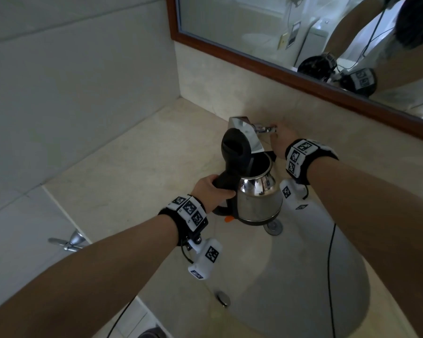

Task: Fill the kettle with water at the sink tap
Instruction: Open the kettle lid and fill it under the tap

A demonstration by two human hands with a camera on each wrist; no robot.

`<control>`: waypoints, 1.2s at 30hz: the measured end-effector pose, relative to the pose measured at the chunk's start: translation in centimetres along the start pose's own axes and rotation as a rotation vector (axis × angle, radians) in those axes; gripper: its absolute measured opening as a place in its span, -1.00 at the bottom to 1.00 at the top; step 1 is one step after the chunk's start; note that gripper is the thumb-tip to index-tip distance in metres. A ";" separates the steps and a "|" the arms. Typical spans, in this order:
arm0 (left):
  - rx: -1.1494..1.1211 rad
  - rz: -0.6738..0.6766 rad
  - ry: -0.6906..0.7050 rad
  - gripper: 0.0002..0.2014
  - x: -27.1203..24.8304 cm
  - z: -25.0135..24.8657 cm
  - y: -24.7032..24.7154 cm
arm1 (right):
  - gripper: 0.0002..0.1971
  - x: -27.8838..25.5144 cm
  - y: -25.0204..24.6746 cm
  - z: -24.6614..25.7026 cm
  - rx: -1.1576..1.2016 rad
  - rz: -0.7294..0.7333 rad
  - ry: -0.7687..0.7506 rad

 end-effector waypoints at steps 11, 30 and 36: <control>0.028 0.004 -0.002 -0.79 0.4 0.3 0.2 | -0.66 1.3 -0.6 0.7 -0.082 0.069 0.021; 0.007 0.025 -0.003 -0.80 0.6 0.2 -0.1 | -0.64 1.4 -0.9 1.0 -0.152 0.088 -0.004; -0.004 0.036 -0.010 -0.77 0.8 0.3 -0.3 | -0.66 1.2 -0.7 0.8 -0.138 0.059 -0.019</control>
Point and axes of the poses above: each hand's wrist, its own x-axis towards the middle knuckle, its own y-axis out of the palm, z = x × y, the point moved 2 cm from there along x, towards the middle knuckle, and after that the axes turned 7 degrees about x, right-handed, at the moved point
